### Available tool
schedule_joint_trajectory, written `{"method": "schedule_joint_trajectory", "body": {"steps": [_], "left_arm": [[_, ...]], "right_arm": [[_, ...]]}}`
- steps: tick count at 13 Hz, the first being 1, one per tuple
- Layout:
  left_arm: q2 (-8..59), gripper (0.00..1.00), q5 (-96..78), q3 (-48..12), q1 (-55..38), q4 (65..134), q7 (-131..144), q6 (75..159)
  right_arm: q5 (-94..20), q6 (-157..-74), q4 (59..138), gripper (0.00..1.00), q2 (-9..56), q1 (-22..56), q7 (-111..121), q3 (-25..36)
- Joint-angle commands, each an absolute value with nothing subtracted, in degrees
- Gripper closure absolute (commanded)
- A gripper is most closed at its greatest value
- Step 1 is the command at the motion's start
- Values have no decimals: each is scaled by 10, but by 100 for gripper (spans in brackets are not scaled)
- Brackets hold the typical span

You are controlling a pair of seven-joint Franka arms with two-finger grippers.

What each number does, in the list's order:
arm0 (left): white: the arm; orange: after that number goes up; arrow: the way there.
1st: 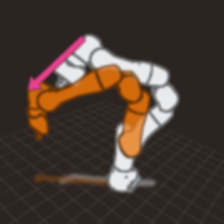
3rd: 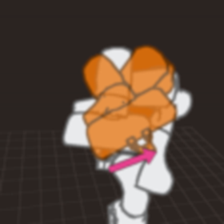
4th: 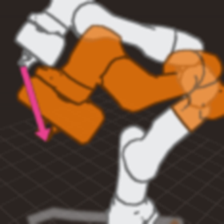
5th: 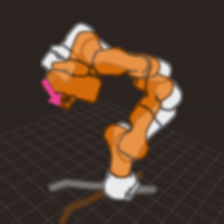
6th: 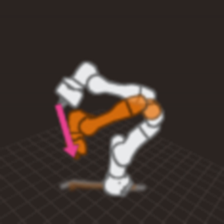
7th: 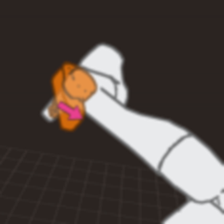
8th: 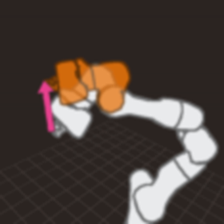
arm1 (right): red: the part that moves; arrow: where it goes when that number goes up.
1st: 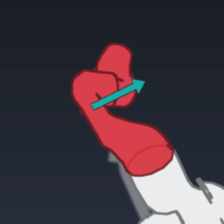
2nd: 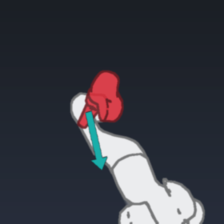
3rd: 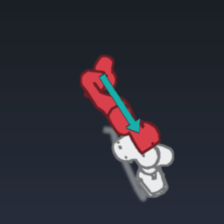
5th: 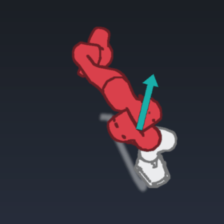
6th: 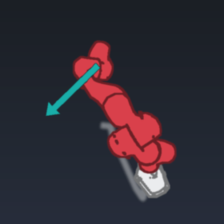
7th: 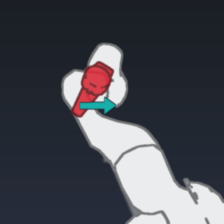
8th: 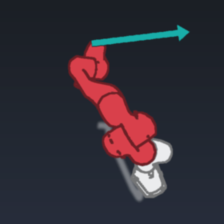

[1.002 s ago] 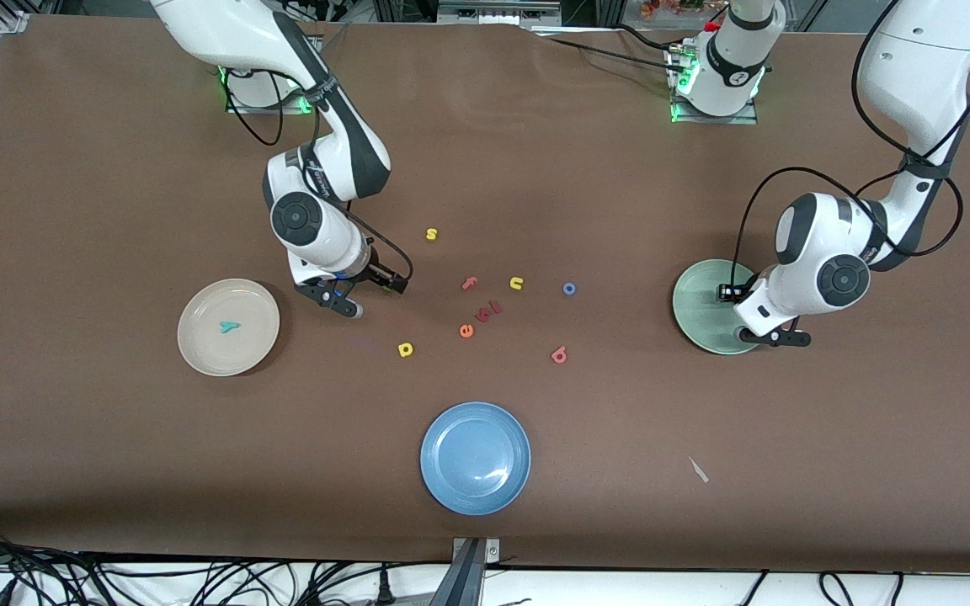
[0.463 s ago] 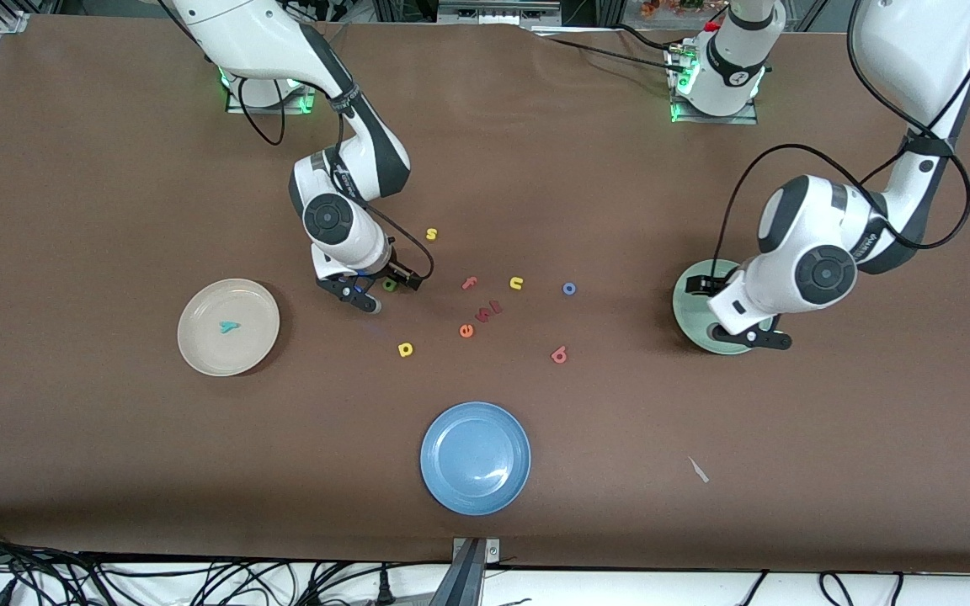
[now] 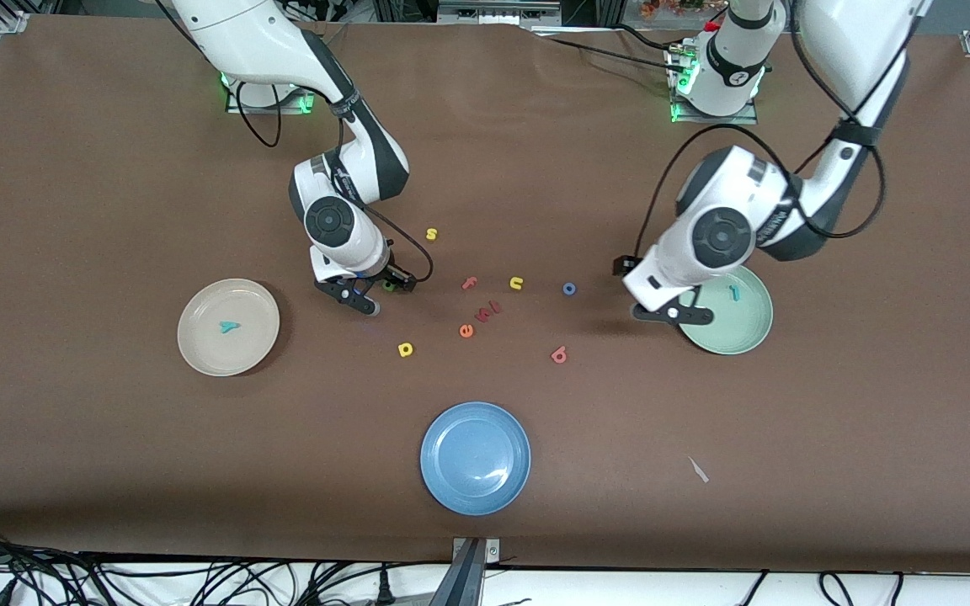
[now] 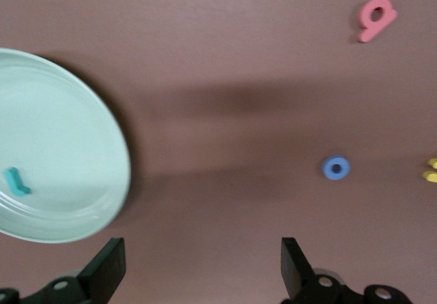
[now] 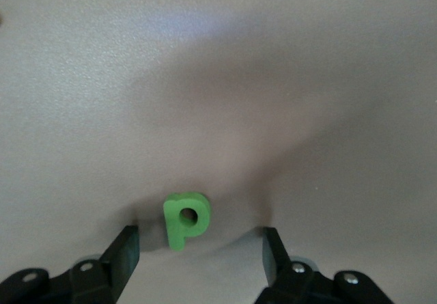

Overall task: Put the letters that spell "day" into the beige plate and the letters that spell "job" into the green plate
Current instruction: 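Reach the right gripper to green p while the left gripper reaches blue o, then grasp the green p with the right gripper while the left gripper grasps o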

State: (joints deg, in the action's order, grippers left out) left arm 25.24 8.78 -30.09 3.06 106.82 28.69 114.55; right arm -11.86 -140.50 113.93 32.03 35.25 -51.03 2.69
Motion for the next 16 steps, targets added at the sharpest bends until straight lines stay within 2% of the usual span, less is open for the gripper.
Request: {"method": "schedule_joint_trajectory", "body": {"steps": [1,5,7,13,16], "left_arm": [[286,0,95,-300,3,1048,354,1170],[322,4,103,-298,-39,1052,443,1220],[342,7,103,-299,-42,1054,468,1245],[379,33,103,-295,-53,1054,505,1325],[385,38,105,-290,-58,1058,506,1332]], "right_arm": [[-106,-1414,1142,31,322,358,-517,30],[-105,-1414,1141,50,322,358,-515,30],[-106,-1414,1140,52,322,356,-516,30],[-94,-1414,1139,53,322,352,-514,33],[-93,-1414,1139,56,322,352,-509,34]]}}
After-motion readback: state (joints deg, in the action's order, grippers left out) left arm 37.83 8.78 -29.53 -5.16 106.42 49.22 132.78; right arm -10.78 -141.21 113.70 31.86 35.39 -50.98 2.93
